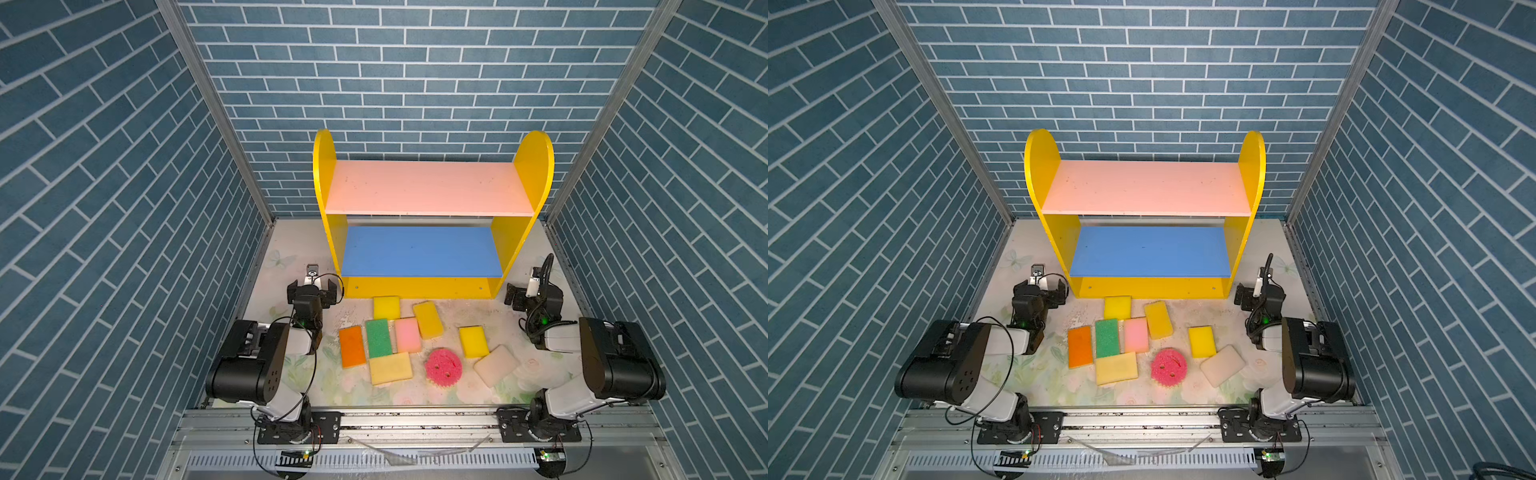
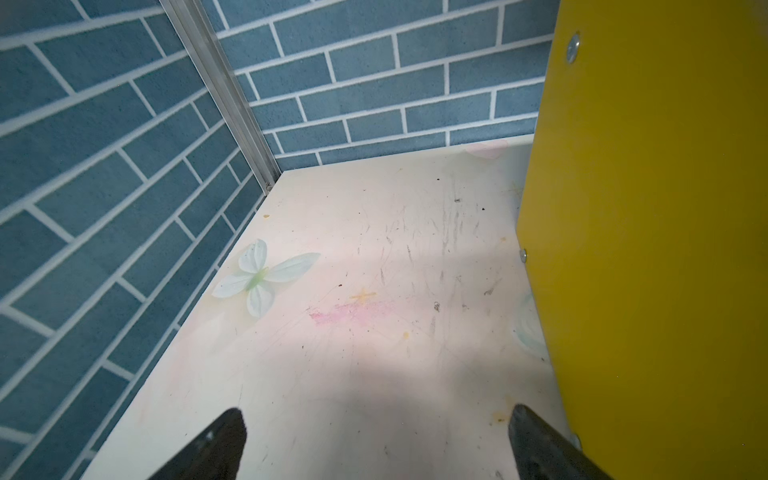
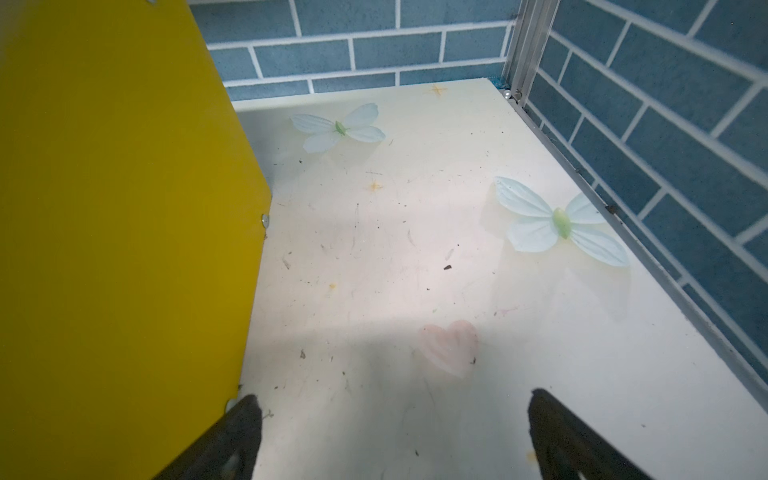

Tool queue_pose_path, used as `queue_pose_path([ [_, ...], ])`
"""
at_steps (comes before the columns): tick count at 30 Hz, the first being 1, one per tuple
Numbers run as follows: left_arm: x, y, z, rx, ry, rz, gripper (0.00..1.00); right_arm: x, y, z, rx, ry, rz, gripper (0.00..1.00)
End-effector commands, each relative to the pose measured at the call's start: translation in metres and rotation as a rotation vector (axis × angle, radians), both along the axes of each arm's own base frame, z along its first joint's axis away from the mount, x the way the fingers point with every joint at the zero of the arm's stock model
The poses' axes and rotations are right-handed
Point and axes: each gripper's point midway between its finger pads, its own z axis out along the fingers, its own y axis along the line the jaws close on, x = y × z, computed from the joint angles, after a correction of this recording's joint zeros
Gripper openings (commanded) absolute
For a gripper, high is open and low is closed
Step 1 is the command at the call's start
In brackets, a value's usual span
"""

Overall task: Place and organize the cleaning sponges onto the shelf
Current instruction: 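Swing the right arm toward the sponges by the shelf while the left arm moves forward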

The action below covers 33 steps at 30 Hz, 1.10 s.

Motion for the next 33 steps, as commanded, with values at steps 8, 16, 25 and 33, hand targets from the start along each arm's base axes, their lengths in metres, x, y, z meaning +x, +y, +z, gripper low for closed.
queue_pose_path([
  [8, 0.0, -0.002, 0.004, 0.005, -0.016, -0.013, 1.0, 0.01, -0.001, 0.014, -0.02, -0.044, 0.011, 0.99],
  [16, 0.003, 0.003, 0.002, -0.02, 0.001, 0.003, 1.0, 0.01, -0.001, 0.014, -0.021, -0.044, 0.01, 0.99],
  [25, -0.002, 0.013, 0.025, -0.028, -0.005, 0.053, 1.0, 0.002, -0.025, 0.044, -0.043, -0.055, -0.143, 0.99],
  [33, -0.045, 0.066, 0.089, -0.173, -0.006, 0.523, 1.0, -0.046, -0.044, 0.085, -0.092, -0.032, -0.432, 0.99],
])
